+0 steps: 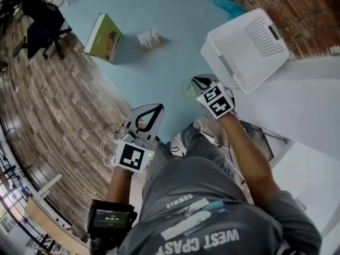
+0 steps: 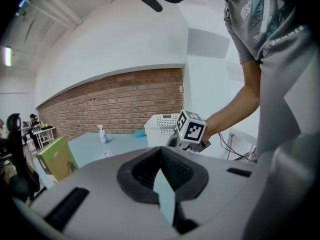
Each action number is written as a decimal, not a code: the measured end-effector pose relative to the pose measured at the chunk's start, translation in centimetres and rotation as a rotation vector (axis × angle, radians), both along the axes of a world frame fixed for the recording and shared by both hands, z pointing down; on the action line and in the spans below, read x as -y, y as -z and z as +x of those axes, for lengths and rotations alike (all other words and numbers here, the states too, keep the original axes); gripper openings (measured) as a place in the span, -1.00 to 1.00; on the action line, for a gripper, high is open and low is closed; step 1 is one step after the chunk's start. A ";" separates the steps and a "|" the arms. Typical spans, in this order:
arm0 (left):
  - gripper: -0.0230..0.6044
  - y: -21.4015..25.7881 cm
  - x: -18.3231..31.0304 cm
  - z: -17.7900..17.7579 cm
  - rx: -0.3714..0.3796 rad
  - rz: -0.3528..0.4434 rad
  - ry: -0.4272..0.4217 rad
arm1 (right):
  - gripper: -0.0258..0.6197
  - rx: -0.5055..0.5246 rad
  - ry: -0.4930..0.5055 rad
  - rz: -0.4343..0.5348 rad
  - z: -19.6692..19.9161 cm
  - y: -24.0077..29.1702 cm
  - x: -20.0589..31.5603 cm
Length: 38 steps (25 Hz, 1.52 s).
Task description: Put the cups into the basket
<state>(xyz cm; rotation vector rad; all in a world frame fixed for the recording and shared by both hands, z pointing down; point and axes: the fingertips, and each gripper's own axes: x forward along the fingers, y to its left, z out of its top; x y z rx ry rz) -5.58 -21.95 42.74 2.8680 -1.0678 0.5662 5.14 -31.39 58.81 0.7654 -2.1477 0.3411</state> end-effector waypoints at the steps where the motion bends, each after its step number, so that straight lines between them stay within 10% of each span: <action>1: -0.93 -0.2 -0.2 0.1 0.001 -0.006 0.000 | -0.81 0.001 0.000 0.000 0.0 0.0 -0.1; 38: -0.93 -1.5 -0.6 4.2 0.021 -0.042 -0.104 | -0.81 0.065 -0.043 0.081 1.5 4.8 -0.1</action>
